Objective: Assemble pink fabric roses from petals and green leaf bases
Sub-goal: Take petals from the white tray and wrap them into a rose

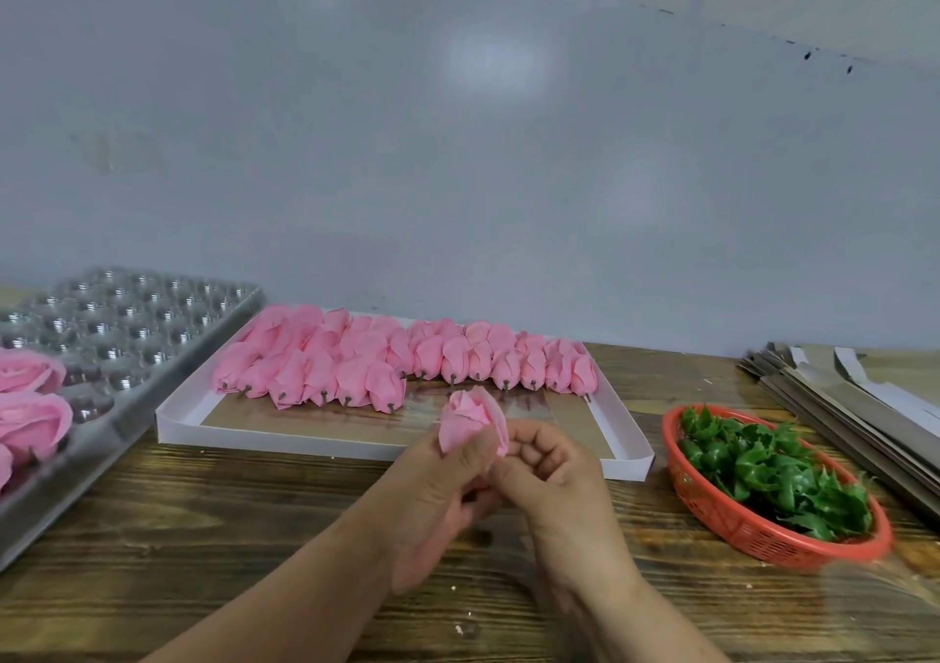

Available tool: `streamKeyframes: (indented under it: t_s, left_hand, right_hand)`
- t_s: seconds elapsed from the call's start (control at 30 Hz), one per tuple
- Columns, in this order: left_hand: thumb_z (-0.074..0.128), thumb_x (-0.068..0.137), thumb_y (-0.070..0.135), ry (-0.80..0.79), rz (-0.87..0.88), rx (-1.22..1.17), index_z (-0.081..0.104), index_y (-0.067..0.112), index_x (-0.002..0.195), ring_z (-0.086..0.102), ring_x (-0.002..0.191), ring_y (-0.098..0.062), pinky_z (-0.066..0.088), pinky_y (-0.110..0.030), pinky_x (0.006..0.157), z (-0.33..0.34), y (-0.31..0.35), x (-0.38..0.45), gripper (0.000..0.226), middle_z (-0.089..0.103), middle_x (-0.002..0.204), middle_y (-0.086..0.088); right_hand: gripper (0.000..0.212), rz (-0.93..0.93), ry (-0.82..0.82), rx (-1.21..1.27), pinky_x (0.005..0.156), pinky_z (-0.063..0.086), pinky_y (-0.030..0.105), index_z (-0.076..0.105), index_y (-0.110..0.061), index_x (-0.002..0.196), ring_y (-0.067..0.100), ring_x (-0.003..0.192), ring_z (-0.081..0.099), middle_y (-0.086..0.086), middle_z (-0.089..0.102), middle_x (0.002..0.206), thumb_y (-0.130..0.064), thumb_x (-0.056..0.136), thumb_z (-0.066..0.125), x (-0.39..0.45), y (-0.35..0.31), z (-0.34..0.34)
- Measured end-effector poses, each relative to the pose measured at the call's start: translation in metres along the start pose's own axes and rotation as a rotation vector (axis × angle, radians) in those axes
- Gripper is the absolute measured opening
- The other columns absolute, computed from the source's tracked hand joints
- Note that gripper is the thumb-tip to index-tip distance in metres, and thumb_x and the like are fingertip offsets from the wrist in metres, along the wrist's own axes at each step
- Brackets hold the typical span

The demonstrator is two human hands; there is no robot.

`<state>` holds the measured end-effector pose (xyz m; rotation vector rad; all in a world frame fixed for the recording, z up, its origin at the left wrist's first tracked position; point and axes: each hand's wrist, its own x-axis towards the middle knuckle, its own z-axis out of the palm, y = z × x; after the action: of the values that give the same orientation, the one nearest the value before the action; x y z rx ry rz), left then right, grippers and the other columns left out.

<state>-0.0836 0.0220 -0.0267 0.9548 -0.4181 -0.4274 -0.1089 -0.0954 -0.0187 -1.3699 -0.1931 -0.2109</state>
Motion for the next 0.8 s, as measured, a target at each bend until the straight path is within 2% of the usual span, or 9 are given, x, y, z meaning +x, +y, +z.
streamKeyframes:
  t_s: [0.07, 0.17, 0.23, 0.3, 0.4, 0.5, 0.6, 0.67, 0.8]
  left_hand:
    - [0.094, 0.040, 0.049, 0.008, -0.027, 0.008, 0.076, 0.019, 0.097, 0.056, 0.097, -0.030, 0.055, -0.035, 0.083, 0.002, -0.002, -0.002, 0.067, 0.064, 0.105, -0.017]
    - [0.097, 0.032, 0.043, 0.062, -0.074, -0.020, 0.075, 0.015, 0.100, 0.048, 0.072, -0.019, 0.049, -0.023, 0.061, 0.001, -0.002, -0.003, 0.077, 0.062, 0.086, -0.008]
    - [0.097, 0.037, 0.040, 0.072, -0.086, 0.005, 0.072, 0.012, 0.103, 0.041, 0.049, -0.006, 0.038, -0.019, 0.050, -0.001, 0.002, -0.004, 0.076, 0.055, 0.062, 0.000]
    - [0.089, 0.051, 0.038, 0.060, -0.095, 0.058, 0.074, 0.010, 0.101, 0.037, 0.044, -0.005, 0.036, -0.018, 0.044, -0.001, 0.005, -0.004, 0.059, 0.048, 0.057, 0.002]
    - [0.081, 0.059, 0.040, 0.070, -0.118, 0.093, 0.075, 0.012, 0.101, 0.037, 0.045, -0.004, 0.034, -0.017, 0.041, -0.002, 0.006, -0.004, 0.052, 0.047, 0.062, 0.001]
    - [0.082, 0.058, 0.040, 0.075, -0.111, 0.071, 0.077, 0.012, 0.097, 0.037, 0.044, -0.004, 0.033, -0.016, 0.040, -0.001, 0.005, -0.005, 0.048, 0.049, 0.072, -0.004]
    - [0.081, 0.067, 0.032, 0.085, -0.094, 0.021, 0.079, 0.014, 0.086, 0.036, 0.042, -0.004, 0.032, -0.016, 0.039, 0.003, 0.006, -0.006, 0.026, 0.054, 0.085, -0.011]
    - [0.076, 0.072, 0.029, 0.091, -0.086, 0.003, 0.079, 0.014, 0.085, 0.036, 0.041, -0.004, 0.032, -0.016, 0.038, 0.005, 0.007, -0.006, 0.020, 0.056, 0.087, -0.012]
    - [0.080, 0.072, 0.036, 0.028, -0.081, 0.095, 0.078, 0.022, 0.080, 0.038, 0.044, -0.006, 0.034, -0.017, 0.040, 0.003, 0.012, -0.007, 0.016, 0.044, 0.114, -0.018]
  right_hand:
    - [0.020, 0.041, -0.043, 0.021, 0.054, 0.052, 0.025, 0.065, 0.006, 0.091, 0.021, 0.061, 0.060, 0.017, 0.066, 0.071, -0.001, 0.073, 0.070, -0.001, 0.000, 0.001]
    - [0.024, 0.121, -0.100, 0.048, 0.047, 0.047, 0.019, 0.067, 0.006, 0.087, 0.013, 0.047, 0.055, 0.012, 0.063, 0.059, -0.009, 0.068, 0.073, -0.002, 0.000, 0.002]
    - [0.015, 0.185, -0.166, 0.086, 0.050, 0.050, 0.020, 0.072, -0.004, 0.079, 0.014, 0.047, 0.055, 0.012, 0.062, 0.058, -0.010, 0.066, 0.075, -0.001, 0.000, 0.002]
    - [0.007, 0.253, -0.224, 0.159, 0.050, 0.050, 0.022, 0.072, -0.010, 0.070, 0.014, 0.046, 0.054, 0.010, 0.060, 0.056, -0.004, 0.067, 0.075, 0.000, -0.001, 0.001]
    - [0.006, 0.294, -0.263, 0.251, 0.052, 0.050, 0.023, 0.068, -0.008, 0.065, 0.014, 0.046, 0.053, 0.009, 0.059, 0.056, -0.005, 0.069, 0.063, 0.001, -0.002, 0.000]
    - [0.002, 0.311, -0.255, 0.268, 0.051, 0.051, 0.023, 0.065, -0.004, 0.067, 0.013, 0.047, 0.054, 0.009, 0.060, 0.059, -0.006, 0.069, 0.064, 0.001, -0.002, 0.001]
    - [0.003, 0.313, -0.236, 0.260, 0.051, 0.052, 0.022, 0.066, -0.004, 0.069, 0.012, 0.048, 0.055, 0.009, 0.060, 0.061, -0.008, 0.068, 0.067, 0.001, -0.001, 0.001]
    - [0.004, 0.313, -0.234, 0.259, 0.051, 0.051, 0.022, 0.068, -0.005, 0.069, 0.012, 0.048, 0.054, 0.009, 0.060, 0.061, -0.008, 0.067, 0.066, 0.002, -0.002, 0.001]
    - [0.012, 0.348, -0.263, 0.295, 0.051, 0.051, 0.025, 0.067, -0.002, 0.078, 0.015, 0.048, 0.056, 0.012, 0.062, 0.065, -0.008, 0.069, 0.063, 0.002, -0.003, 0.000]
